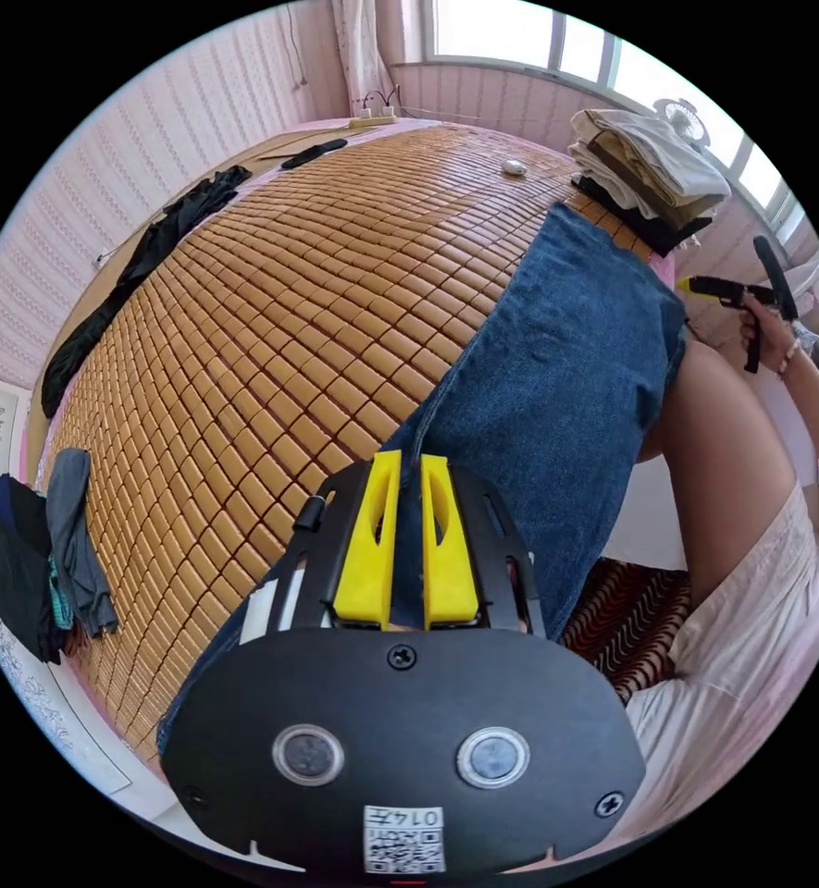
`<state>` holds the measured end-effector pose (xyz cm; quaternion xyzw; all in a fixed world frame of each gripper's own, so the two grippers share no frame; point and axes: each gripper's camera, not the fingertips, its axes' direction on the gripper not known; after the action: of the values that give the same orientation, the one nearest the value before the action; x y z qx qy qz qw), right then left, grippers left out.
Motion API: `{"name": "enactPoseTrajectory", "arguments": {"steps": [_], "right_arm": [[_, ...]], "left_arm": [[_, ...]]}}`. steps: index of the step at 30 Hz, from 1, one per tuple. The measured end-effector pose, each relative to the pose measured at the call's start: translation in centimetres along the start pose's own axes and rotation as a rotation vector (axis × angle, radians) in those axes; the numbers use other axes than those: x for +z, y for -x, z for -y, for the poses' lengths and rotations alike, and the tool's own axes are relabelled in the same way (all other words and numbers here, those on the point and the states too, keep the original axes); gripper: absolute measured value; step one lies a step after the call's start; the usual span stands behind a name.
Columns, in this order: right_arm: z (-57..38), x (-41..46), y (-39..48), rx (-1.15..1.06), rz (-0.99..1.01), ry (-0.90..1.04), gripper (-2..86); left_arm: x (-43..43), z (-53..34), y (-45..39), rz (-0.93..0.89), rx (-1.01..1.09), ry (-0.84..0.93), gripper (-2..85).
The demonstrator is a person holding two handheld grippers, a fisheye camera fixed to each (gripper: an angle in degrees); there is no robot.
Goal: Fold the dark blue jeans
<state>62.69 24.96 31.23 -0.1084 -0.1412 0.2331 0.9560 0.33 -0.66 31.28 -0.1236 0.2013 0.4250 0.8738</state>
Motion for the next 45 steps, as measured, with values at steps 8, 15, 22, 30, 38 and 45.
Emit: {"name": "enactPoseTrajectory", "arguments": {"steps": [8, 15, 22, 30, 38, 45], "right_arm": [[-1.9, 1.4, -1.3, 0.115, 0.082, 0.006, 8.3], [-3.0, 2.3, -1.8, 0.182, 0.215, 0.039, 9.0], [-1.7, 2.2, 2.0, 0.109, 0.321, -0.012, 2.6], [-1.6, 4.2, 6.1, 0.032, 0.199, 0.101, 0.7], [-0.8, 7.0, 15.9, -0.131, -0.094, 0.160, 2.7], [-1.0, 8.6, 36.7, -0.792, -0.449, 0.075, 0.0]], "left_arm": [[1.3, -4.0, -6.7, -0.122, 0.179, 0.124, 7.0], [3.1, -4.5, -7.2, -0.078, 0.167, 0.171, 6.8], [2.3, -5.1, -7.0, -0.056, 0.236, 0.176, 4.6], [2.1, -6.6, -6.0, -0.106, 0.174, 0.183, 4.2], [1.4, -8.9, -3.9, -0.133, 0.047, 0.139, 1.9], [-2.4, -14.2, -1.6, -0.079, -0.142, 0.045, 0.1]]}}
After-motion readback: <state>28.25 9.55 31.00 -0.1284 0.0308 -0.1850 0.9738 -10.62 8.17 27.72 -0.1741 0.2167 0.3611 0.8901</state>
